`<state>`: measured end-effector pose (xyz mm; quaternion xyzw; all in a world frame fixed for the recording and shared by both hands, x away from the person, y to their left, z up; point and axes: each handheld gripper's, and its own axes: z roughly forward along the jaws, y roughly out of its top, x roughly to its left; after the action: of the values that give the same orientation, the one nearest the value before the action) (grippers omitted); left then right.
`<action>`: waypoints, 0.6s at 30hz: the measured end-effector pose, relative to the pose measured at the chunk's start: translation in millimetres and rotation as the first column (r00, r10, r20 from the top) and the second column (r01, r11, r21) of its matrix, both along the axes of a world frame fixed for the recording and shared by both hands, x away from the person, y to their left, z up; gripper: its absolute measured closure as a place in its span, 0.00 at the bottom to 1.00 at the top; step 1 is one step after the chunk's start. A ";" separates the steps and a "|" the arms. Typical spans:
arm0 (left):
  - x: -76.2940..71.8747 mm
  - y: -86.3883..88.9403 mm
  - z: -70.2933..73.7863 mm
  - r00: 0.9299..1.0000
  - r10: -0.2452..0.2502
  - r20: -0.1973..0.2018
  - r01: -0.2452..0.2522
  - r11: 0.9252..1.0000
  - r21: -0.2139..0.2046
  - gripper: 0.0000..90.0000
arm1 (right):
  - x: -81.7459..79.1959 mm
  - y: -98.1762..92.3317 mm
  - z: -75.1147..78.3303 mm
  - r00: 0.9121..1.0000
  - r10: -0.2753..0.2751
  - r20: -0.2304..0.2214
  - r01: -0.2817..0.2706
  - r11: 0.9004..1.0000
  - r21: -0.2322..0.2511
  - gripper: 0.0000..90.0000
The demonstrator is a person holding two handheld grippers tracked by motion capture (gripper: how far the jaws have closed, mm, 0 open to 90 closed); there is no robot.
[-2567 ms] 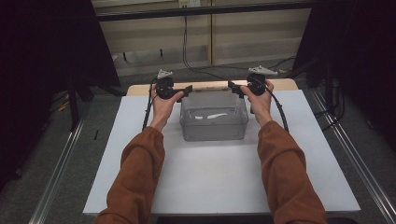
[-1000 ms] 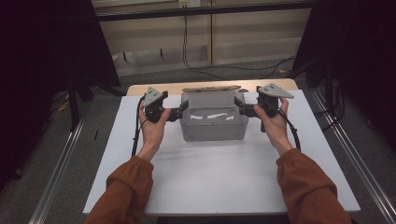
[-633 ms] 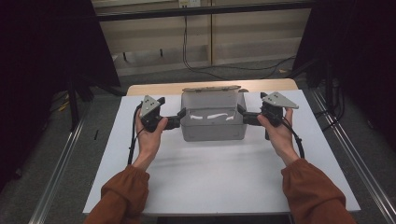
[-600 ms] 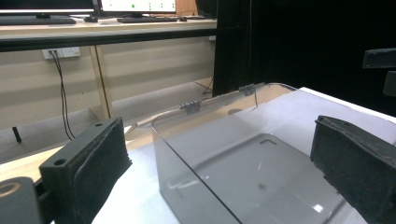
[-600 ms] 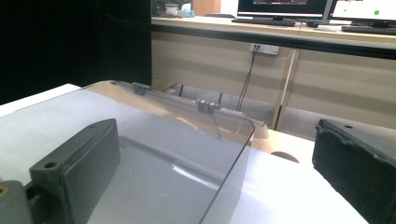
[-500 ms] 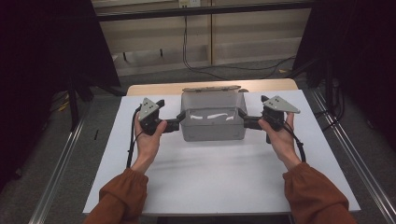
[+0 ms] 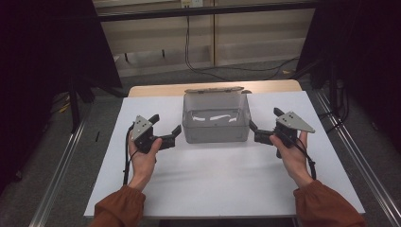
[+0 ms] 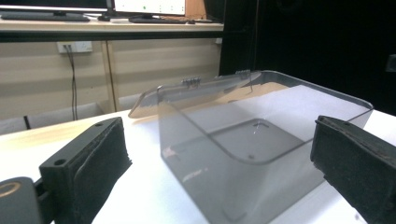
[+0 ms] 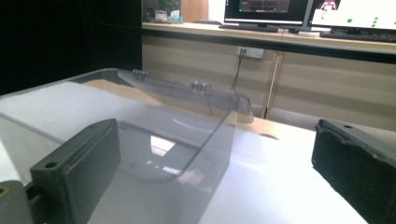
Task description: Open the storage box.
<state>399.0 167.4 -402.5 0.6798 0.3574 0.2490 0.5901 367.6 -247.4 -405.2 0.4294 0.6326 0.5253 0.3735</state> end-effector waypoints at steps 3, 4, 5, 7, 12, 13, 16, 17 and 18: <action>-8.0 4.7 -3.5 1.000 0.021 0.018 -0.022 0.999 0.023 0.04 | -8.6 -4.0 -2.6 1.000 -0.012 0.005 0.012 1.000 0.003 0.01; -10.4 7.2 -4.2 0.999 0.028 0.020 -0.029 0.999 0.023 0.04 | -11.1 -5.8 -3.3 1.000 -0.013 0.007 0.013 1.000 0.012 0.01; -12.7 9.0 -4.7 0.999 0.035 0.018 -0.035 0.999 0.012 0.04 | -13.6 -7.0 -3.5 1.000 -0.016 0.004 0.016 1.000 0.003 0.01; -18.3 12.5 -5.0 0.998 0.063 0.025 -0.063 0.998 0.008 0.04 | -20.7 -8.9 -4.8 0.999 -0.031 0.016 0.031 1.000 0.002 0.00; -31.7 20.4 -7.5 0.996 0.083 0.027 -0.083 0.997 0.001 0.04 | -34.8 -14.8 -11.4 0.999 -0.048 0.003 0.048 0.999 -0.005 0.00; -35.1 21.8 -7.7 0.996 0.080 0.027 -0.080 0.997 0.001 0.04 | -37.1 -16.0 -12.4 0.999 -0.054 -0.002 0.054 0.999 0.001 0.00; -41.6 24.1 -8.7 0.997 0.072 0.024 -0.072 0.997 0.019 0.04 | -44.9 -19.4 -14.6 0.998 -0.067 -0.009 0.067 0.998 0.006 0.00; -44.2 25.5 -9.3 0.997 0.073 0.027 -0.074 0.997 0.020 0.04 | -47.9 -20.4 -15.6 0.998 -0.069 -0.012 0.070 0.998 0.010 0.00; -46.7 26.8 -10.1 0.996 0.080 0.033 -0.080 0.997 0.007 0.04 | -51.0 -21.7 -16.2 0.997 -0.072 -0.018 0.072 0.997 0.015 0.00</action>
<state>352.3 194.2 -412.6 0.6632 0.3735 0.2850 0.5826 316.6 -269.1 -421.4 0.4593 0.6159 0.5127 0.3831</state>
